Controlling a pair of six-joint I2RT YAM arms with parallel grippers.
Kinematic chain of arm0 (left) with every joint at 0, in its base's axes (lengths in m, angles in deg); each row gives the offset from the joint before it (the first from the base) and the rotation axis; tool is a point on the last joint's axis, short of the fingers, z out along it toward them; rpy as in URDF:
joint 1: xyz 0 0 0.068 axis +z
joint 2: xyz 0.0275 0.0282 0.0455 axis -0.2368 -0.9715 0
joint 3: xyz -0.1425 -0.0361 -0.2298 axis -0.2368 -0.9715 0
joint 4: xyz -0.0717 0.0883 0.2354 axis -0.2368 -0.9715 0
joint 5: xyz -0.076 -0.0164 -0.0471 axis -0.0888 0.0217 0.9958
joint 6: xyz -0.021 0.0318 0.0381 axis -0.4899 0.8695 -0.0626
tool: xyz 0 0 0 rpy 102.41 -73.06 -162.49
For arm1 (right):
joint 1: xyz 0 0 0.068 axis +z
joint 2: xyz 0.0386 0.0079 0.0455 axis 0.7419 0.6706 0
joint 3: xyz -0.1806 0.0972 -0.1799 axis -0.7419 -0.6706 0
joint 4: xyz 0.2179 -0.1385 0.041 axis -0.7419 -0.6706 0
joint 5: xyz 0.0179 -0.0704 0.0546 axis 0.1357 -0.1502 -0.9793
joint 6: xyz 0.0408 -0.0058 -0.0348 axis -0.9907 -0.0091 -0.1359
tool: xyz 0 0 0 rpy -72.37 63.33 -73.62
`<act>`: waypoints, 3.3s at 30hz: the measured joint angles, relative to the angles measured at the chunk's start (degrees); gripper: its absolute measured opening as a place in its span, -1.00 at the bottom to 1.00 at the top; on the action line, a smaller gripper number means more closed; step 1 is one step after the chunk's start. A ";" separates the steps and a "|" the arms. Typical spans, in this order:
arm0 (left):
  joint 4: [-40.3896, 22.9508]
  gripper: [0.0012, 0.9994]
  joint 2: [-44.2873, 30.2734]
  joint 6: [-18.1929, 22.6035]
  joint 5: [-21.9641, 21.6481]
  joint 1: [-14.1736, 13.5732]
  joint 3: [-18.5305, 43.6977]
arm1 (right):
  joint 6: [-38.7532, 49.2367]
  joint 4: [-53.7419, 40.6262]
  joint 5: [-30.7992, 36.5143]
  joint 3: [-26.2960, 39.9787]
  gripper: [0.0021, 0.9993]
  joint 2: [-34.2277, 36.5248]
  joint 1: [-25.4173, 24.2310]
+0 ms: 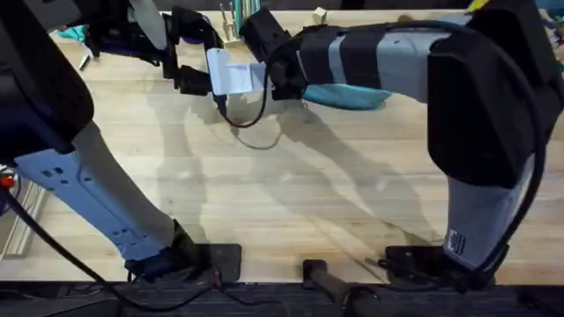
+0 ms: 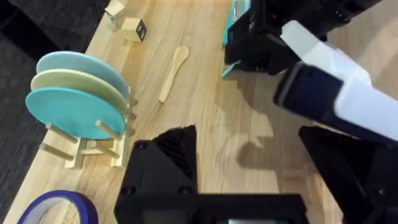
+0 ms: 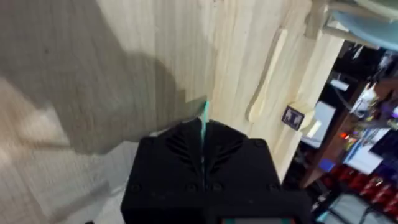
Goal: Unzip the bag, pick up the pens from the table one at a time and place them inside, then zip the bag closed.
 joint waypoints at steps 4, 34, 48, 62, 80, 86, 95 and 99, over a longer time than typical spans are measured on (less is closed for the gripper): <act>0.11 0.99 0.00 0.00 0.00 -0.02 0.00 | -3.98 0.02 -0.01 0.00 -0.94 0.00 -0.04; -0.11 0.99 0.00 -0.02 0.07 0.02 0.00 | -13.15 -2.04 -9.73 -0.02 -0.94 -9.29 -1.60; -0.11 0.99 0.00 -0.02 0.07 0.02 0.00 | -19.03 -6.58 -11.81 -0.02 -0.94 -12.79 -1.60; -0.13 0.99 0.00 -0.02 0.07 -1.26 0.00 | -21.50 -7.82 -12.30 -0.02 -0.94 -12.79 -1.57; 4.60 0.99 -8.25 -0.02 6.88 -7.85 0.00 | -21.66 -7.87 -12.30 -0.02 -0.94 -12.79 -1.55; 7.19 0.99 -11.97 -0.04 12.21 -10.47 0.00 | -21.65 -7.89 -12.30 -0.02 -0.94 -12.79 -1.55; 12.71 0.99 -17.41 -0.45 18.47 -14.43 0.00 | -21.65 -7.87 -12.30 -0.02 -0.94 -12.80 -1.55; 17.54 0.99 -18.12 -3.09 18.91 -16.35 0.00 | -21.65 -7.87 -12.30 -0.02 -0.94 -12.79 -1.55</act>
